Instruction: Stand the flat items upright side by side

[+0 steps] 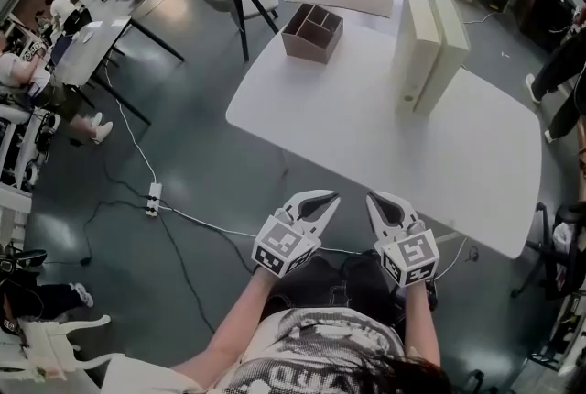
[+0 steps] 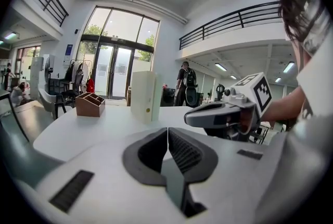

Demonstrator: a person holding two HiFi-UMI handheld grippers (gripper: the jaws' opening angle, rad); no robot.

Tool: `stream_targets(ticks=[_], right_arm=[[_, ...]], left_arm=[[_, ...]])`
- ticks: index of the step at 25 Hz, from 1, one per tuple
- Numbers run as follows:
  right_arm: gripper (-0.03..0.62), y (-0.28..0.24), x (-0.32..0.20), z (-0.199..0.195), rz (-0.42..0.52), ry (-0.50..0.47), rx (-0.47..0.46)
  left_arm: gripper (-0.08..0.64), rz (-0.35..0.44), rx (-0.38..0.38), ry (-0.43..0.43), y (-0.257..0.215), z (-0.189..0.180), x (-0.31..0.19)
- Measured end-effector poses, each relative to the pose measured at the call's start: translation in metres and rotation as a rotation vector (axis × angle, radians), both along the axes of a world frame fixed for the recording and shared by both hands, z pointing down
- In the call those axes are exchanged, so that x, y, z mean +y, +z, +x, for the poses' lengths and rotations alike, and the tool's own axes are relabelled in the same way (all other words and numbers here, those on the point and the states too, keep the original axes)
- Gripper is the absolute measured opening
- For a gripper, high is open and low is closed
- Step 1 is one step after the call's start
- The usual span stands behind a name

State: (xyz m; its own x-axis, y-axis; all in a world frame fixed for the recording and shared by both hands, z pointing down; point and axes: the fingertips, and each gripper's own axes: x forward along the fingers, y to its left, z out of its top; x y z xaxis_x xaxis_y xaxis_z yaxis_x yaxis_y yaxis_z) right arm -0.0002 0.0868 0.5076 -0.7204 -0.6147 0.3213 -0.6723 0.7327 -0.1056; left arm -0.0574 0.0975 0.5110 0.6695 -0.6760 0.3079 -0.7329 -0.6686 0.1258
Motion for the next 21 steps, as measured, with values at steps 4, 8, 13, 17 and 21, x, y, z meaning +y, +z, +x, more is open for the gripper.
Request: stream_targets(ticks=[4, 8, 13, 17, 21], right_arm=[[-0.005, 0.0, 0.012, -0.005, 0.003, -0.004, -0.001], [-0.005, 0.002, 0.022, -0.009, 0.004, -0.008, -0.001], [-0.005, 0.002, 0.03, -0.013, 0.011, -0.014, 0.002], [-0.005, 0.001, 0.033, -0.013, 0.016, -0.014, 0.004], [-0.005, 0.003, 0.035, -0.012, 0.02, -0.013, 0.007]], left_arm=[[0.015, 0.01, 0.001, 0.006, -0.001, -0.003, 0.013], [0.015, 0.016, -0.006, 0.021, -0.001, -0.002, 0.024], [0.015, 0.021, -0.019, 0.031, -0.001, -0.003, 0.033], [0.015, 0.027, -0.023, 0.04, -0.002, 0.0, 0.037], [0.016, 0.033, -0.029, 0.05, -0.001, 0.002, 0.04]])
